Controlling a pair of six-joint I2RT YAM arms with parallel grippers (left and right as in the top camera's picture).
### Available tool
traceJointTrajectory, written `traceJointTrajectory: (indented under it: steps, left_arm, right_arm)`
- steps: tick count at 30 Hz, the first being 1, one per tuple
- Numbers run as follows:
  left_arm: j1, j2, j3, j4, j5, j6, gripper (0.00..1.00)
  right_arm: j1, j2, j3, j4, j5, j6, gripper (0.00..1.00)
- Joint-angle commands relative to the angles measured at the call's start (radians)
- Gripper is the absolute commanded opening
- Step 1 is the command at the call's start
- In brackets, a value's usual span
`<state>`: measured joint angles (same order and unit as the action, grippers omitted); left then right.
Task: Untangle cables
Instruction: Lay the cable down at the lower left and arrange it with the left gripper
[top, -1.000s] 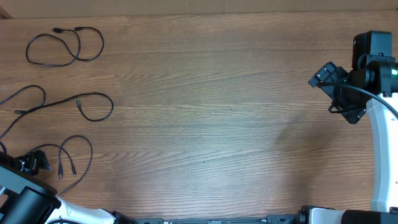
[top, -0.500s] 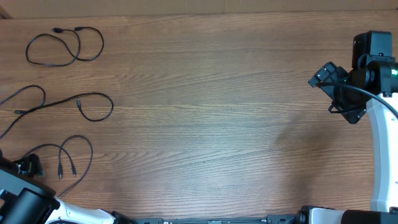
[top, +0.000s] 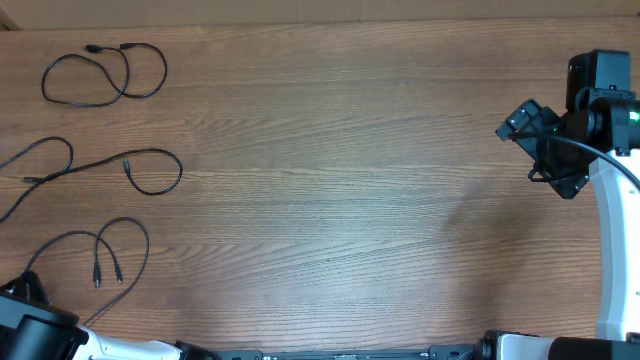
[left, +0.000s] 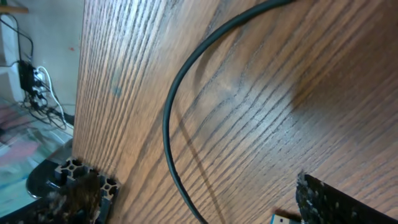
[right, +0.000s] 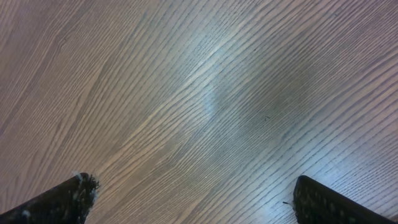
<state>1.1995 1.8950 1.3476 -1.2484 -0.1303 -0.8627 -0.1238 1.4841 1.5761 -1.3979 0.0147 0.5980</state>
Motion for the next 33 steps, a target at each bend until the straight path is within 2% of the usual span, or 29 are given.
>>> traceJointTrajectory:
  steps: [1, 11, 15, 16, 19, 21, 24, 26, 29, 33]
  left_arm:
    - [0.0, 0.002, -0.014, 0.002, 0.019, -0.054, 0.99]
    - [-0.001, 0.002, -0.183, 0.135, 0.08, -0.076, 1.0]
    - [-0.003, 0.002, -0.194, 0.165, 0.068, -0.075, 0.87]
    - [-0.003, 0.002, -0.194, 0.182, 0.068, -0.058, 0.78]
    - [-0.003, 0.002, -0.194, 0.214, 0.068, -0.024, 0.68]
    - [-0.003, 0.002, -0.194, 0.234, 0.069, -0.001, 0.53]
    - [-0.003, 0.002, -0.194, 0.264, 0.068, 0.041, 0.4]
    - [-0.003, 0.002, -0.194, 0.28, 0.069, 0.064, 0.36]
    - [-0.003, 0.002, -0.194, 0.302, 0.072, 0.068, 0.35]
    - [-0.003, 0.002, -0.194, 0.347, 0.071, 0.134, 0.29]
  right_arm:
    - [-0.001, -0.001, -0.005, 0.005, 0.01, -0.001, 1.0]
    - [-0.001, -0.001, -0.005, 0.005, 0.01, -0.001, 1.0]
    - [-0.001, -0.001, -0.005, 0.005, 0.01, -0.001, 1.0]
    - [-0.001, -0.001, -0.005, 0.005, 0.01, -0.001, 1.0]
    - [-0.001, -0.001, -0.005, 0.005, 0.01, -0.001, 1.0]
    - [-0.001, -0.001, -0.005, 0.005, 0.01, -0.001, 1.0]
    - [-0.001, -0.001, -0.005, 0.005, 0.01, -0.001, 1.0]
    - [-0.001, -0.001, -0.005, 0.005, 0.01, -0.001, 1.0]
    - [-0.001, -0.001, -0.005, 0.005, 0.01, -0.001, 1.0]
    - [-0.001, -0.001, -0.005, 0.005, 0.01, -0.001, 1.0]
